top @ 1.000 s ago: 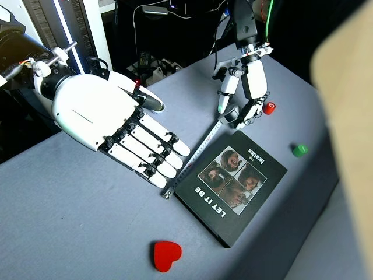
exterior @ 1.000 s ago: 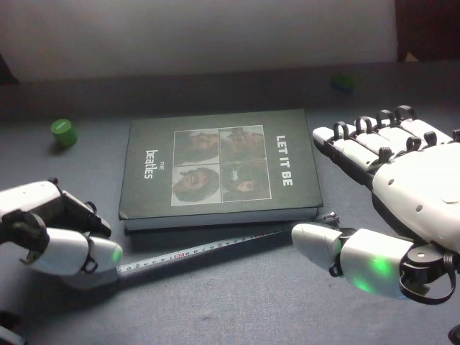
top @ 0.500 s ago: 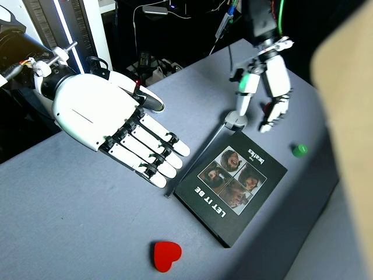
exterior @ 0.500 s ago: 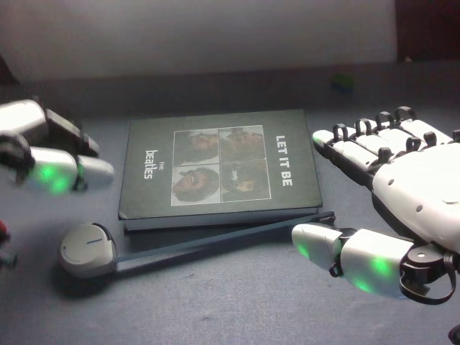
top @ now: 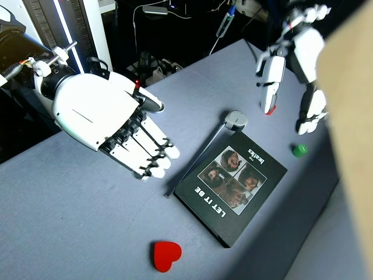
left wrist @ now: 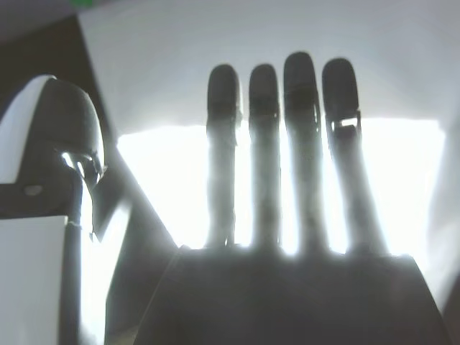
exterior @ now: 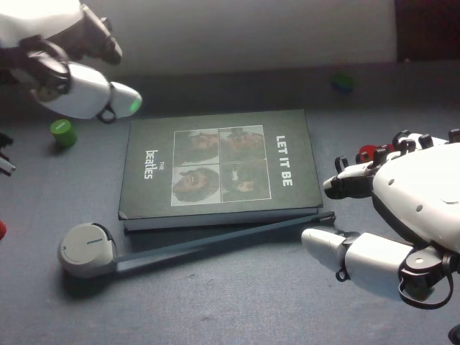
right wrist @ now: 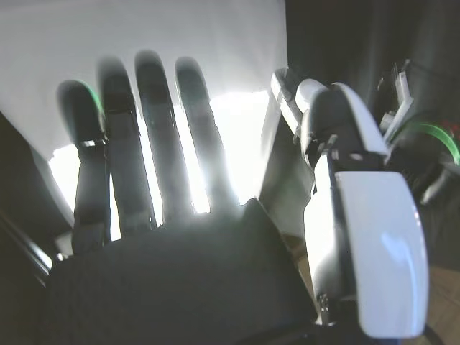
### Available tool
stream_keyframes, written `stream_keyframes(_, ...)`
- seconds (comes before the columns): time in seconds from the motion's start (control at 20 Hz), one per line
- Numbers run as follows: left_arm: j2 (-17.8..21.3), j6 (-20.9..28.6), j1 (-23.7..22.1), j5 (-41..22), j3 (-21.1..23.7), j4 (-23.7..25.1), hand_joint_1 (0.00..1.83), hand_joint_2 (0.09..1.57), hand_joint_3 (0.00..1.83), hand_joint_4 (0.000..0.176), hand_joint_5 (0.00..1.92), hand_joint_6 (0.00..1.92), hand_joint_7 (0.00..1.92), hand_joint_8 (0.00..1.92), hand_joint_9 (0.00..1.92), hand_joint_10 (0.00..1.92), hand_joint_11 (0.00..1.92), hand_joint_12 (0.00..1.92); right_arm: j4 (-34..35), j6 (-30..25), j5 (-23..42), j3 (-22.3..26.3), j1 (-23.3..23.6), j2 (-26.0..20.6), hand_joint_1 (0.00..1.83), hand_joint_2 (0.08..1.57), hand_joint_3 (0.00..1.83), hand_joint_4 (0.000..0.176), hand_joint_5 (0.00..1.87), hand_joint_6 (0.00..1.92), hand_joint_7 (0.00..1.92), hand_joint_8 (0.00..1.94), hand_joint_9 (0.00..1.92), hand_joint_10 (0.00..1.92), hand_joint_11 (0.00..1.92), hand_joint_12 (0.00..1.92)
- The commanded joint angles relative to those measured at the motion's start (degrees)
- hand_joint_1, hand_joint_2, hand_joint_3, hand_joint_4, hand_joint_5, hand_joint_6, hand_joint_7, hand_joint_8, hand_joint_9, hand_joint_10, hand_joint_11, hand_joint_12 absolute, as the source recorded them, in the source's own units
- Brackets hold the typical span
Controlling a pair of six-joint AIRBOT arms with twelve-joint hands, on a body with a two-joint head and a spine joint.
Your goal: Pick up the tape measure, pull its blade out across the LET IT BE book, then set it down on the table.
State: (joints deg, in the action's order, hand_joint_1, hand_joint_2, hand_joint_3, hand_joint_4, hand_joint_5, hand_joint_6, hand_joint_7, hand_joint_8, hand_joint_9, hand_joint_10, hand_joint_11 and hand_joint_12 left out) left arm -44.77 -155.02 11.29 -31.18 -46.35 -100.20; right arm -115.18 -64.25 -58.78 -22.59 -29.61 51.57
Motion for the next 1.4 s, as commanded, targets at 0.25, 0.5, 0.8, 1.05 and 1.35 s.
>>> stream_keyframes(0.25,-0.9,4.1,-1.5,-15.7,12.8,-3.6,0.88,1.13,0.0,0.0,0.95,1.92,0.92,1.92,1.09,1.92,1.19,1.92,-4.7,-0.4,-2.9,0.2,0.1,-0.1,0.8,1.25,0.01,0.0,1.09,1.92,1.4,1.94,1.66,1.92,1.89,1.92)
stream_keyframes(0.5,-2.2,15.9,0.5,-24.2,20.0,0.5,0.88,1.23,0.01,0.0,1.14,1.92,1.18,1.92,1.37,1.92,1.45,1.92,-4.7,-0.6,-2.8,0.2,0.1,0.0,0.7,1.42,0.01,0.176,1.34,1.92,1.56,1.94,1.73,1.92,1.92,1.92)
stream_keyframes(0.8,-5.5,26.4,7.3,-29.6,22.5,9.9,0.9,1.25,0.0,0.0,1.14,1.92,1.19,1.92,1.39,1.92,1.46,1.92,-5.0,-1.7,-2.3,0.2,0.3,0.0,0.7,1.44,0.01,0.176,1.28,1.92,1.54,1.94,1.74,1.92,1.92,1.92)
stream_keyframes(1.05,-6.8,27.6,7.3,-29.7,22.4,10.3,0.91,1.25,0.0,0.0,1.14,1.92,1.19,1.92,1.39,1.92,1.45,1.92,-5.8,-2.9,-1.4,0.1,0.2,-0.1,0.7,1.44,0.0,0.176,1.25,1.92,1.52,1.94,1.72,1.92,1.91,1.92)
stream_keyframes(1.35,-6.9,29.0,7.2,-29.6,21.8,11.1,0.91,1.25,0.0,0.0,1.14,1.92,1.19,1.92,1.39,1.92,1.45,1.92,-14.6,-10.3,1.9,-3.1,-0.7,0.0,0.7,1.44,0.0,0.176,1.25,1.92,1.52,1.94,1.72,1.92,1.91,1.92)
